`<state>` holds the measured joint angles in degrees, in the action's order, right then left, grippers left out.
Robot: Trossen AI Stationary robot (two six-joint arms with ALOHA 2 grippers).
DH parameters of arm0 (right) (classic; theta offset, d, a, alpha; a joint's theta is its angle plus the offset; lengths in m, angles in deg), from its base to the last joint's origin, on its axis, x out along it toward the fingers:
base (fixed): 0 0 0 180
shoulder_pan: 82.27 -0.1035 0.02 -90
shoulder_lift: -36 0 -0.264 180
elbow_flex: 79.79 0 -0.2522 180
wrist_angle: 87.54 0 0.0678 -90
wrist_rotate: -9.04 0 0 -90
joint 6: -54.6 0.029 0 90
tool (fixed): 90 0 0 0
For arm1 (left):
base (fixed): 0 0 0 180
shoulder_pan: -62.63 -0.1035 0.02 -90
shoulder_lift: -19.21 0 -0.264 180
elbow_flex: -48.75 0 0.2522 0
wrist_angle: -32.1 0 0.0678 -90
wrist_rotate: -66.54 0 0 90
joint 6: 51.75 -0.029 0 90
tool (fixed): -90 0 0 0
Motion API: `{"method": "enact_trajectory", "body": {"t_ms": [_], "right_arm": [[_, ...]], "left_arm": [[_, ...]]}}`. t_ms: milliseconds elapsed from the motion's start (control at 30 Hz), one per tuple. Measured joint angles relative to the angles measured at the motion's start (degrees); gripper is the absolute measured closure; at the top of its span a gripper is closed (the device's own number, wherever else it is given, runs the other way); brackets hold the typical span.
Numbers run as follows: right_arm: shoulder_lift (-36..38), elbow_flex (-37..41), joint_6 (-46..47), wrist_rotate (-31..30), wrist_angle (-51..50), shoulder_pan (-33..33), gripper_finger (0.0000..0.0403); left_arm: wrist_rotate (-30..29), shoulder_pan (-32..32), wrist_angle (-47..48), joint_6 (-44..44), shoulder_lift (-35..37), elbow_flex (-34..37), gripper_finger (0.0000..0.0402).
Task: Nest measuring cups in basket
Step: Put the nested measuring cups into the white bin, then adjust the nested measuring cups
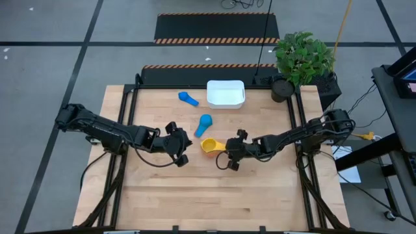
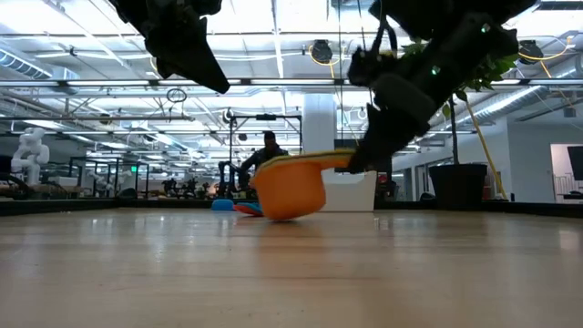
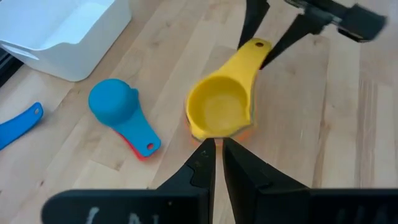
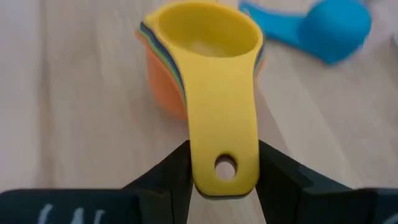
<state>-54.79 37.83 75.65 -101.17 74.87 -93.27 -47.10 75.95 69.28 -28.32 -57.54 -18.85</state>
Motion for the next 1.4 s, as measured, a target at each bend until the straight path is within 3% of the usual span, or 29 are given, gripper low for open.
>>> {"method": "enact_trajectory", "body": {"t_ms": [267, 667, 833, 1033, 1233, 1400], "right_arm": [[-3.01, -0.04, -3.31, -2.16, 10.22, -3.46, 0.0307], [-6.66, -0.02, -2.55, 0.94, 9.56, -4.49, 0.035], [-6.67, -0.02, -8.1, 0.99, 9.17, -5.13, 0.0346], [-5.8, -0.02, -15.08, 5.13, 9.11, -4.85, 0.0306], [-5.57, -0.02, -18.53, 12.33, 8.66, -4.59, 0.0264], [-5.57, -0.02, -22.9, 15.56, 9.28, -5.03, 0.0258]], "left_arm": [[0.0, 0.0, -0.03, -0.47, 0.0, 0.0, 0.0366], [-0.02, 0.0, -0.05, -0.44, 0.0, 0.0, 0.0366], [0.01, 0.0, 0.28, 0.28, -0.02, 0.0, 0.0366], [0.28, 0.55, 0.13, 2.29, -1.93, 0.0, 0.0366], [12.35, 3.42, -4.76, 7.41, -8.07, 0.0, 0.0366], [18.6, 6.43, -9.53, 12.99, -15.97, -0.02, 0.0366]]}}
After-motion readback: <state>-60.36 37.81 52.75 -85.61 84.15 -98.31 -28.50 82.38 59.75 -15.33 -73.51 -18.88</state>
